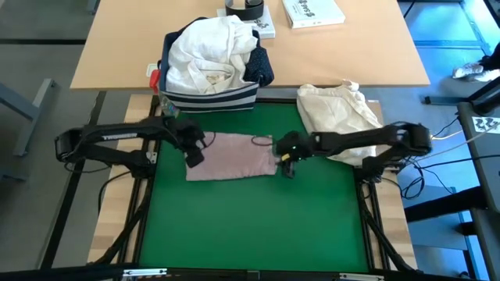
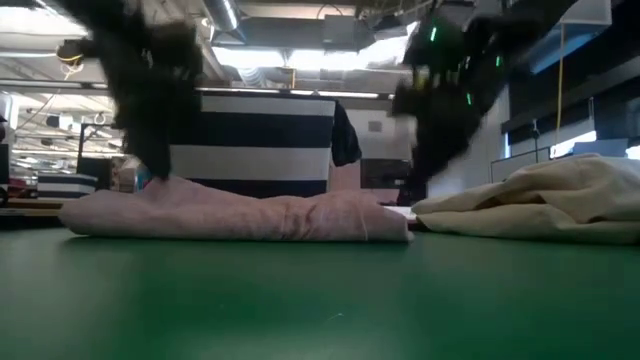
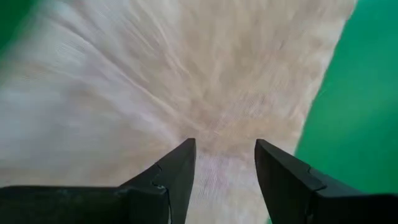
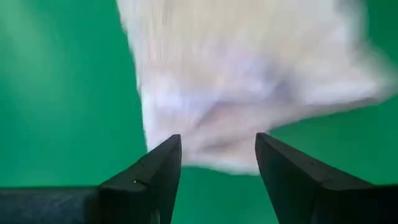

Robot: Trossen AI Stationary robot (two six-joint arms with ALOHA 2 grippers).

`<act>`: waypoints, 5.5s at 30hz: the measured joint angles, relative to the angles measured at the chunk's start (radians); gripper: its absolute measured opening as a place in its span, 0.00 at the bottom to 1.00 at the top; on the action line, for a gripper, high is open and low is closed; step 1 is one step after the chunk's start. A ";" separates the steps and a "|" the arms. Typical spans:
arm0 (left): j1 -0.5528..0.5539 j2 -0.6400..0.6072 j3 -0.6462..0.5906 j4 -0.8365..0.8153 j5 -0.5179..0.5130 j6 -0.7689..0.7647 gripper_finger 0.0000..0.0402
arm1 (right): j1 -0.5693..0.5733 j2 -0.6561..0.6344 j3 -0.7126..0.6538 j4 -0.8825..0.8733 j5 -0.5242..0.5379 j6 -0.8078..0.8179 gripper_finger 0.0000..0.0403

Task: Fold laundry
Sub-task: Fold the red polo

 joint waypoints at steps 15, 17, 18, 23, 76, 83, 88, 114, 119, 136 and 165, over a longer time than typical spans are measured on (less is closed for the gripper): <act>0.222 0.000 0.002 0.014 -0.236 -0.150 0.40 | -0.022 -0.016 -0.003 0.080 0.042 -0.045 0.51; 0.235 0.009 -0.038 0.055 -0.234 -0.151 0.40 | -0.020 -0.016 -0.010 0.082 0.033 -0.046 0.51; 0.240 0.012 -0.054 0.059 -0.221 -0.150 0.40 | -0.020 -0.016 -0.012 0.080 0.032 -0.046 0.51; 0.246 0.014 -0.084 0.119 -0.146 -0.126 0.40 | -0.020 -0.016 -0.014 0.076 0.024 -0.043 0.51; 0.240 -0.017 0.059 -0.235 -0.229 -0.087 0.01 | -0.078 0.238 -0.078 0.200 0.004 -0.113 0.51; 0.241 -0.091 0.082 -0.332 -0.333 -0.158 0.01 | -0.079 0.237 -0.079 0.180 0.012 -0.118 0.51; 0.241 -0.086 0.059 -0.260 -0.326 -0.144 0.03 | -0.079 0.239 -0.074 0.189 0.006 -0.145 0.51; 0.105 -0.075 -0.082 0.187 0.033 -0.017 0.35 | -0.080 0.271 0.124 0.486 -0.153 -0.247 0.51; 0.073 -0.068 -0.275 0.356 -0.016 -0.089 0.35 | -0.079 0.402 0.127 0.530 -0.175 -0.238 0.51; 0.070 -0.118 -0.244 0.432 0.103 -0.168 0.35 | -0.064 0.288 0.181 0.288 -0.129 -0.177 0.51; 0.068 -0.116 -0.169 0.399 0.004 -0.005 0.35 | -0.094 0.266 0.339 0.232 -0.082 0.075 0.51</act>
